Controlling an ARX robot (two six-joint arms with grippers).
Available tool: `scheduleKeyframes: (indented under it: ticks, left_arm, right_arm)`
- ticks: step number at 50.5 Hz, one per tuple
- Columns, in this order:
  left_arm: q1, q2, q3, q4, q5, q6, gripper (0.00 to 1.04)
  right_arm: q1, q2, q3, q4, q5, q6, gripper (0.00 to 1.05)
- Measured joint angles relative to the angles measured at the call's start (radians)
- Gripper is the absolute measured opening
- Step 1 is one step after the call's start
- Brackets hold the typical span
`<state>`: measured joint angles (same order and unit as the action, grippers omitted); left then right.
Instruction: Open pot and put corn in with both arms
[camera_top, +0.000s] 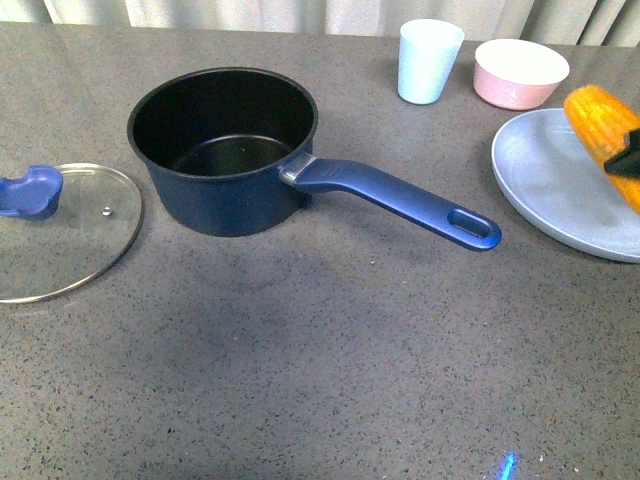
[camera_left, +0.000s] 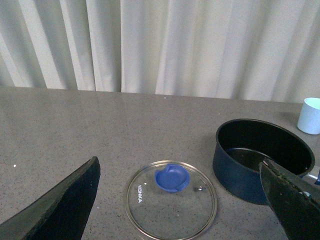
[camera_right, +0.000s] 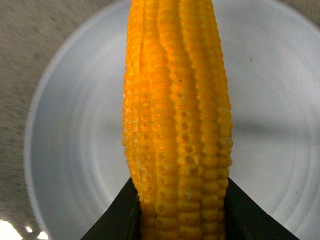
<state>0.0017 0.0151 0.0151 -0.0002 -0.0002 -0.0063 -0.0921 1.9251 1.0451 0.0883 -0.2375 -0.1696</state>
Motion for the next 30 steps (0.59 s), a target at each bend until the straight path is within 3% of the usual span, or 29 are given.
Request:
scheduleKeyframes:
  ticks: [13, 30]
  left_arm:
    - [0.000, 0.000, 0.000, 0.000, 0.000, 0.000, 0.96]
    - [0.000, 0.000, 0.000, 0.000, 0.000, 0.000, 0.96]
  right_arm:
    - [0.185, -0.098, 0.119, -0.045, -0.048, 0.055, 0.23]
    - [0.480, 0.069, 0.391, -0.125, -0.034, 0.099, 0.22]
